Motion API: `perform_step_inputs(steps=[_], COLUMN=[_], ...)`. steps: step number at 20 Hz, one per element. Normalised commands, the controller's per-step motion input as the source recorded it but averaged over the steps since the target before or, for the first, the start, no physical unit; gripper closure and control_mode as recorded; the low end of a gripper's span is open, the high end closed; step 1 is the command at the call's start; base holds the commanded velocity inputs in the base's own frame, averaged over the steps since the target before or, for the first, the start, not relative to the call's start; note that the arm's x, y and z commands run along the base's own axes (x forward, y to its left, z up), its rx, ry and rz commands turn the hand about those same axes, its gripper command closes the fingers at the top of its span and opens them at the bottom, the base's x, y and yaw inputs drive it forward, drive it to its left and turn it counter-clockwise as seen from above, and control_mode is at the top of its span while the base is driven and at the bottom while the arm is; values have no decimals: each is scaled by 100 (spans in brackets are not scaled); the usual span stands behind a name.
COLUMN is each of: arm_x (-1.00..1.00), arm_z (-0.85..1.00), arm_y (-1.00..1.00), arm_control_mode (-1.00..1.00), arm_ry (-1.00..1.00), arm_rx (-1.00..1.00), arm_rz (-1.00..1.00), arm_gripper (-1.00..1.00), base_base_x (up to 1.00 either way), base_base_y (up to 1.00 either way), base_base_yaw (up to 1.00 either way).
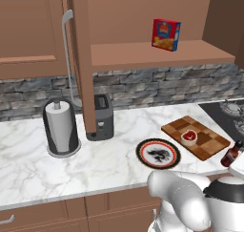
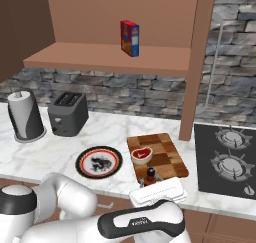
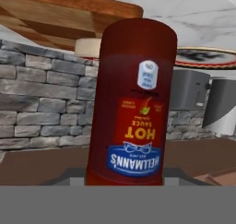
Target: Pick the steak from the plate and place it on the cutting board. Then pick the condiment bottle from the cabinet and place it next to the cutting board.
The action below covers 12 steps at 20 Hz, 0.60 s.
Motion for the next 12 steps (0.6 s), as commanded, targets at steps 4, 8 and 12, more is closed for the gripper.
perform_step_inputs(steps=[4,8,12], arm_x=[0,1,5], arm_z=[-8,-5,-3], arm_y=[2,1,0], arm_control_mode=[-100,-100,-100], arm_ry=[-3,-1,-1], arm_rx=[0,0,0], arm_rz=[0,0,0], arm_gripper=[100,100,100], base_base_x=[0,0,0], base_base_y=[0,0,0], base_base_yaw=[0,0,0])
